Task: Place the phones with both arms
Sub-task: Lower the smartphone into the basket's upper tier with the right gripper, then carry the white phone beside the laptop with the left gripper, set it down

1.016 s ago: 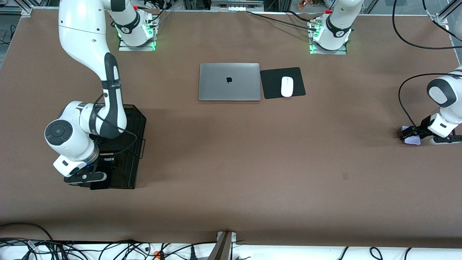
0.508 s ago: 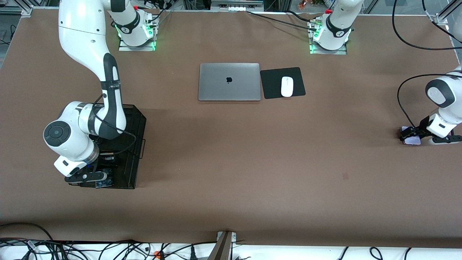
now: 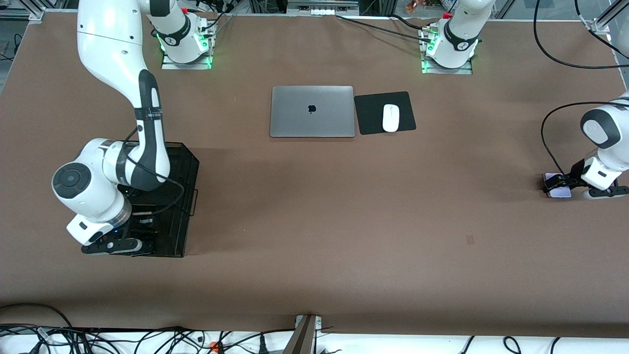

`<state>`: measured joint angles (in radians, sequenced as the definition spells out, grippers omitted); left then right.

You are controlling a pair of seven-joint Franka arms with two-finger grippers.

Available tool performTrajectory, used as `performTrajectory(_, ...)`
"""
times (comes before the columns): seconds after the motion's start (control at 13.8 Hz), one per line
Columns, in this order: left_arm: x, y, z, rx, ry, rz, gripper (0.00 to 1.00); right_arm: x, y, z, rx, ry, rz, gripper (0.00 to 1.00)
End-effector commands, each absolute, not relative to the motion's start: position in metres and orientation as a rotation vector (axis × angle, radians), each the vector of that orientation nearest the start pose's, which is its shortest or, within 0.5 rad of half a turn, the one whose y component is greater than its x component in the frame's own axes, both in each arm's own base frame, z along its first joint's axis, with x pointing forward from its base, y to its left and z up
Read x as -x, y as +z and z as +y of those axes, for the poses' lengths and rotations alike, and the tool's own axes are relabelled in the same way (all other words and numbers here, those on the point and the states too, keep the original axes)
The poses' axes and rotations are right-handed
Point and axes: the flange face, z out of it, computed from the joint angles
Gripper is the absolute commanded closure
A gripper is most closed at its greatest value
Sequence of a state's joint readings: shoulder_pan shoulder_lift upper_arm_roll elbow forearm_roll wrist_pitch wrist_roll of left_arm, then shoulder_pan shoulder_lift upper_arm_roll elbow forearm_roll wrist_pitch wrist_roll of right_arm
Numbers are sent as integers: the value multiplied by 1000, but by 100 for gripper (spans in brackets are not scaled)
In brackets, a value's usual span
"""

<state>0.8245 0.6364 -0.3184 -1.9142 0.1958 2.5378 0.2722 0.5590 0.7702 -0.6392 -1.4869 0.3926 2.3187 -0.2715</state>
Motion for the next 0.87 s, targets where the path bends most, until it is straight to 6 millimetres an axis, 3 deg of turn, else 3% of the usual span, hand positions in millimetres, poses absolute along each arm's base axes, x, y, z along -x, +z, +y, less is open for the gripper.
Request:
performTrajectory(0.0,-592,230,274,3184,52,-248,100,-741,340,39,3182,-251,-212,6)
performTrajectory(0.22,-630,261,212,3166,162,-297,100,-744,394,31,3101,-82,-175,3)
performTrajectory(0.51,-661,264,72,3130,210,-336,100,-725,454,27,3046,57,-98,1)
performTrajectory(0.8,-656,250,-80,3087,273,-346,100,-697,495,22,3027,167,-14,0)
